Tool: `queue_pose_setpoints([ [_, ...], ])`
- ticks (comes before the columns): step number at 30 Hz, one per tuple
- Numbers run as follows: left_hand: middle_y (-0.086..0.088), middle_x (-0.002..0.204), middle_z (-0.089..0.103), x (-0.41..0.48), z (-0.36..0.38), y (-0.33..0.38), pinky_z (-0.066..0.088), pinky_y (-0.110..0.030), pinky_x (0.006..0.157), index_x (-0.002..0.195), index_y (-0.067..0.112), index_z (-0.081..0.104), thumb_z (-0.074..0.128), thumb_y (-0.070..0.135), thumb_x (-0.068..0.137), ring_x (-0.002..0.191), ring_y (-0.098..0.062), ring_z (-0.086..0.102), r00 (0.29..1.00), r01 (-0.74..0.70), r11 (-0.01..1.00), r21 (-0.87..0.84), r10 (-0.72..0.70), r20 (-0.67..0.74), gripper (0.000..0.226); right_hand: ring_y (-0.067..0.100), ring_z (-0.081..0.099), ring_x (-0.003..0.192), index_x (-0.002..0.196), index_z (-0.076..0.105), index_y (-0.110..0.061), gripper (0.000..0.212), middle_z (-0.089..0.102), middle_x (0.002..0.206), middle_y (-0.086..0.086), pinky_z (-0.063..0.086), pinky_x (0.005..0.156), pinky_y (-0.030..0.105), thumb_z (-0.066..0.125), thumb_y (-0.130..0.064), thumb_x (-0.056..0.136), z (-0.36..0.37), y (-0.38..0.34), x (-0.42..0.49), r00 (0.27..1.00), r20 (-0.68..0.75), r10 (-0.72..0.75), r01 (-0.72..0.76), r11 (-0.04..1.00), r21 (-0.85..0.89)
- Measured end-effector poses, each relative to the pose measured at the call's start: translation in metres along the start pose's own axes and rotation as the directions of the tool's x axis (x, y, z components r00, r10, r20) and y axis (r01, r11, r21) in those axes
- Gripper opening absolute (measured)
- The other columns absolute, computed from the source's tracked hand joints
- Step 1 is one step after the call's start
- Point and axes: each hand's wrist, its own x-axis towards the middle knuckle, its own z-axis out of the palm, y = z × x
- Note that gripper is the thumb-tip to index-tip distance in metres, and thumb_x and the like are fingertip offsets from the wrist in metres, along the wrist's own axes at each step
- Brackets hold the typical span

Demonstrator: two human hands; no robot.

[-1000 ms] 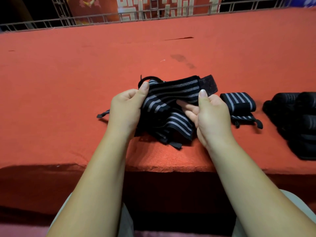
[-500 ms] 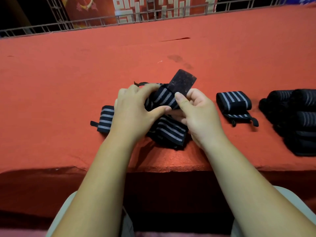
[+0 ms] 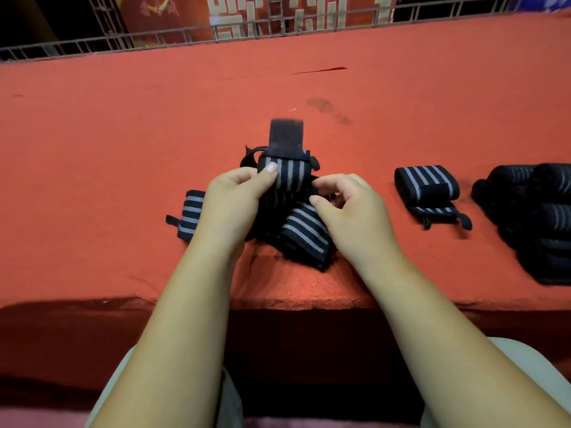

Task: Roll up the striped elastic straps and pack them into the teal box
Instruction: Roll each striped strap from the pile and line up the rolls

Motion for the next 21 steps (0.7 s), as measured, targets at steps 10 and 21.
queue_pose_setpoints([
  [10,-0.015,0.092,0.08,0.004,-0.001,0.007,0.062,-0.035,0.076,0.099,0.003,0.079,0.07,0.03,0.105,0.081,-0.026,0.077,0.997,0.059,0.947,-0.315,-0.071,-0.028,0.03,0.022,0.06,0.102,0.102,0.076,-0.025,0.008,0.054,0.097,-0.008,0.047,0.087,0.032,0.071,-0.02,0.1,0.016,0.014,0.006,0.999,-0.032,-0.004,-0.003,0.98,-0.201],
  [21,-0.005,0.089,0.078,0.004,-0.021,0.049,0.056,-0.03,0.065,0.092,0.016,0.079,0.072,0.038,0.103,0.076,-0.017,0.073,0.989,-0.114,0.953,-0.279,0.083,-0.121,0.026,0.011,0.064,0.108,0.12,0.075,-0.034,0.023,0.062,0.109,-0.014,0.052,0.098,0.032,0.074,-0.038,0.098,-0.001,-0.036,0.015,0.999,-0.022,-0.048,0.049,0.997,0.056],
])
